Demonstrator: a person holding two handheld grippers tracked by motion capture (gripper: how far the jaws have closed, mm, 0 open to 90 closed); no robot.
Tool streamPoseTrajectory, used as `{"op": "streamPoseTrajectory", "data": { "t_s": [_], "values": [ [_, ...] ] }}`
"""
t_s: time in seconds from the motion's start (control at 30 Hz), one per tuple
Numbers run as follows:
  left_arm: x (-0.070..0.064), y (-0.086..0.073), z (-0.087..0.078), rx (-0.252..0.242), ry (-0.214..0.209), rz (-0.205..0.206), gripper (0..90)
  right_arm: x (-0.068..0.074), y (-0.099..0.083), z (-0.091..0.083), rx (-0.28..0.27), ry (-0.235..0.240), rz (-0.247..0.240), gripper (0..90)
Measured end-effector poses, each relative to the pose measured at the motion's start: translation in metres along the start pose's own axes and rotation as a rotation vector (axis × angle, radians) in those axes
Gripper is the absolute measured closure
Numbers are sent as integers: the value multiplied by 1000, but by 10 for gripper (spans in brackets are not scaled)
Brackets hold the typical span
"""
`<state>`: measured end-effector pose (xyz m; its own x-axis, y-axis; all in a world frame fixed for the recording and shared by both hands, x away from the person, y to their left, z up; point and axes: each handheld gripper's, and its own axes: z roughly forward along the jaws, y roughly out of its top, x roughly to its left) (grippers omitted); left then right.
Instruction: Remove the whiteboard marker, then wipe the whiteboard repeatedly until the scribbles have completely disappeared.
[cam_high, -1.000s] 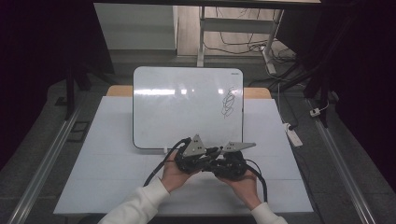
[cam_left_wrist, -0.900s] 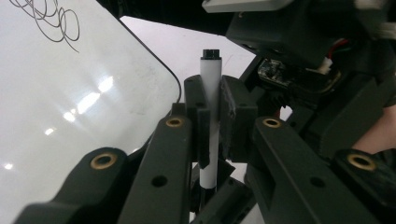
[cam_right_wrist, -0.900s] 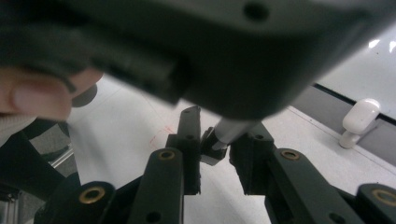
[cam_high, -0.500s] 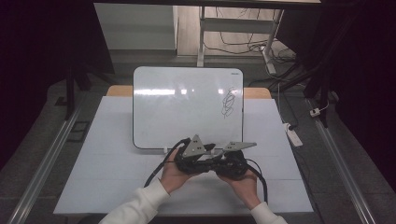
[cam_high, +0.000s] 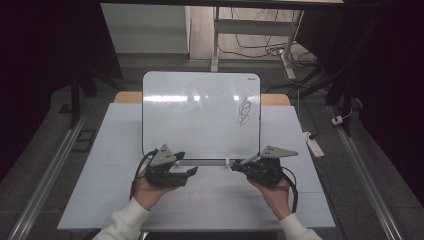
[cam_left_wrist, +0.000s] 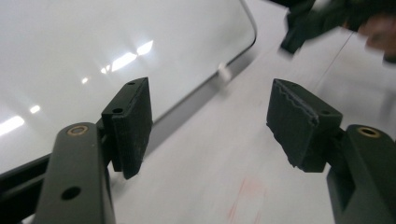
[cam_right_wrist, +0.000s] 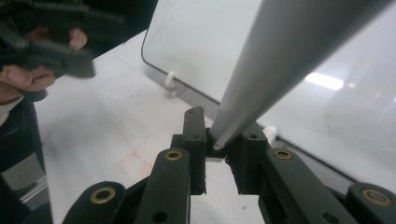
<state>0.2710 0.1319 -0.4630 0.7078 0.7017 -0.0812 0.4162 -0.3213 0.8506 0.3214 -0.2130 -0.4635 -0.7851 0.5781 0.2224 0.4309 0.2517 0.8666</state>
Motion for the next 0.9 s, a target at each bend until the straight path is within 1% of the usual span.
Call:
{"op": "streamPoseTrajectory", "data": {
  "t_s": [0.07, 0.13, 0.23, 0.3, 0.37, 0.43, 0.5, 0.57, 0.63, 0.67, 0.7, 0.77, 0.9],
  "values": [
    [4, -10, -9, 9, 12, -9, 310, -2, 1, -4, -17, -9, -13, 773],
    [7, -21, -19, 13, 44, -13, 310, -4, 2, -7, -36, -18, -22, 773],
    [12, -36, -31, 17, 73, -13, 311, -7, 3, -12, -66, -29, -35, 773],
    [15, -44, -37, 23, 98, -9, 312, -9, 4, -15, -81, -39, -44, 773],
    [20, -51, -38, 28, 114, -8, 313, -11, 4, -18, -101, -42, -59, 773],
    [25, -53, -37, 39, 124, -15, 313, -11, 5, -19, -108, -52, -72, 774],
    [28, -54, -36, 34, 123, -28, 314, -13, 5, -19, -109, -62, -81, 774],
    [29, -55, -36, 32, 130, -29, 313, -14, 6, -20, -116, -67, -82, 774],
    [30, -55, -37, 24, 135, -43, 309, -15, 7, -23, -132, -58, -79, 773],
    [30, -55, -38, 21, 135, -45, 309, -15, 8, -24, -150, -46, -70, 773],
    [31, -55, -38, 22, 136, -41, 308, -15, 11, -25, -160, -44, -71, 773],
    [32, -56, -39, 25, 142, -36, 308, -16, 17, -26, -167, -65, -89, 773],
    [36, -59, -37, 39, 148, -30, 306, -26, 36, -21, -196, -103, -96, 773]
  ]
}}
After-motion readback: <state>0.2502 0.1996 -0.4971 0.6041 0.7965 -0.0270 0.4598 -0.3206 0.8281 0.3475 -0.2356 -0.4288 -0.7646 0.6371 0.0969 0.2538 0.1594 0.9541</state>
